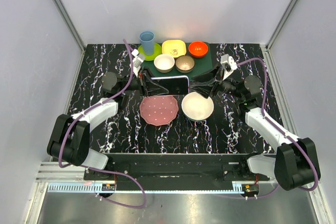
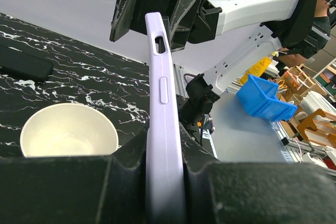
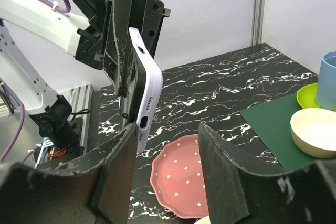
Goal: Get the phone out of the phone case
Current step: Remove the phone case from the phone.
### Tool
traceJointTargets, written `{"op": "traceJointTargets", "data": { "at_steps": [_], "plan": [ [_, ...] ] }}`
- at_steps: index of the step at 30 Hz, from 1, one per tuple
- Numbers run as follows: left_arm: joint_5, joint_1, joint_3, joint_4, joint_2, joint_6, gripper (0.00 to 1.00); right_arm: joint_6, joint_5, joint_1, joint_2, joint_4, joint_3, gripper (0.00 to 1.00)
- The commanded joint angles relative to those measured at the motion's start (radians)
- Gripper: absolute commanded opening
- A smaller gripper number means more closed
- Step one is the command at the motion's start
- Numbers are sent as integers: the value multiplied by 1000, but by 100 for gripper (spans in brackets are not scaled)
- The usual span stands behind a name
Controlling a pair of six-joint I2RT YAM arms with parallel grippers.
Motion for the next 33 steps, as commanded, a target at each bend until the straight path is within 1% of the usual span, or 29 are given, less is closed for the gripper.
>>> {"op": "traceJointTargets", "data": {
  "at_steps": [1, 6, 16, 20, 21, 27, 33],
  "plan": [
    [-27, -10, 19, 101, -31, -3, 0, -51, 80, 26, 11, -39, 43, 54],
    [-27, -11, 19, 101, -28, -3, 0, -79, 124, 41, 20, -78, 52, 51],
    [-26, -13, 19, 101, -20, -3, 0, -120, 157, 73, 40, -128, 67, 50],
    [-19, -13, 21, 104, -16, -5, 0, -91, 83, 75, 50, -78, 63, 51],
    [-18, -14, 21, 106, -16, -8, 0, -72, 45, 75, 51, -70, 64, 52],
    [-16, -16, 21, 109, -16, -9, 0, -51, -78, 90, 60, -61, 72, 56],
    [-22, -16, 19, 110, -20, -9, 0, -41, -109, 104, 74, -58, 75, 59]
  ]
}}
